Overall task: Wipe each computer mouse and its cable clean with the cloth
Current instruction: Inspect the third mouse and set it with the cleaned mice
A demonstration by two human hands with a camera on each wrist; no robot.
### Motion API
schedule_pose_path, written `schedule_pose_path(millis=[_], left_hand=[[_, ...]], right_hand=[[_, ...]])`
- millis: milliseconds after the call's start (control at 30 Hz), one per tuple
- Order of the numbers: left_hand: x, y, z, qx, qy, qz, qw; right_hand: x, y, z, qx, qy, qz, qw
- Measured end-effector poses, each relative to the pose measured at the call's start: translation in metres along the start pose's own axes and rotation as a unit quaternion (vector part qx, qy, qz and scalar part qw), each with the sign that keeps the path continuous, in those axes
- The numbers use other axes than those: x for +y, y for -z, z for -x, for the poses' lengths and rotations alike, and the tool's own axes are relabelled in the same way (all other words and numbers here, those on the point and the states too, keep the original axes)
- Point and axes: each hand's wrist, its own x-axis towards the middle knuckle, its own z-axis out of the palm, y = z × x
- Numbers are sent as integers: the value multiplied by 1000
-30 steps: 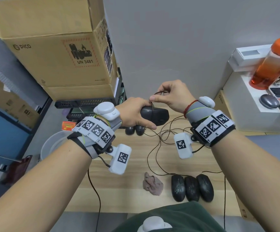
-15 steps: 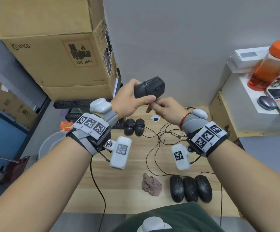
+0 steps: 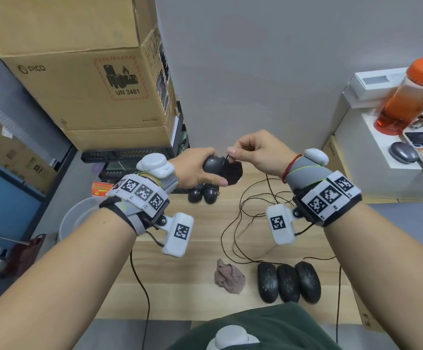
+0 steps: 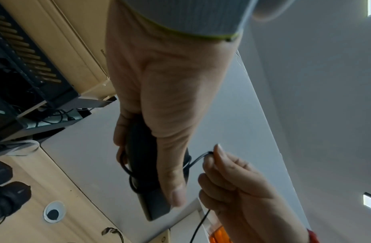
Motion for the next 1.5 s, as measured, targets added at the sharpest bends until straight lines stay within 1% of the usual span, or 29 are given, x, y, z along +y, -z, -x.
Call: schedule_pose_path(millis=[133,267,367,433,500,567,633,700,767,800,900,967,1100,1267,1333,1367,1500], left_hand=[[8,-1,1,-22,-25,17,999],[9,3,4,-20,-45,47,998],[13,6,8,-21,-62,113,991],[21,7,10,-10,-73,166,983],[27,9,10,11,-70,245,967],[29,9,7,56,-61,305,949],[29,9,4,111,-49,323,939],[23,8,-1,159,-32,323,932],[14,7,-6,183,-14,309,933],[10,7,-7,185,-4,287,940],[-2,9,-9,173,21,181,968],[-5,10,-8,146,20,146,978],[-7,10,-6,82,4,152,985],[0,6,-2,-13,-12,61,998],[6,5,-1,-39,-27,55,997],[8,5,0,-43,-36,55,997],[17,10,2,-31,-60,100,993]], right_hand=[[17,0,-9,44,-17,-7,999],[26,2,-8,60,-30,-32,997],[28,0,-1,54,-44,-58,996],[32,-4,2,45,-60,-85,994],[33,-7,5,44,-72,-99,992],[36,-14,6,42,-58,-111,991],[33,-21,6,20,-34,-88,995],[27,-28,6,2,-20,-38,999],[19,-30,7,-18,-7,21,1000],[14,-29,8,-27,-6,44,999],[1,-21,9,-38,4,67,997],[-3,-14,8,-32,8,64,997],[-3,-1,3,-5,8,55,998],[-9,8,-5,23,34,62,997],[-7,10,-9,37,35,64,997],[-6,11,-10,43,31,62,997],[8,13,-10,67,9,-6,998]])
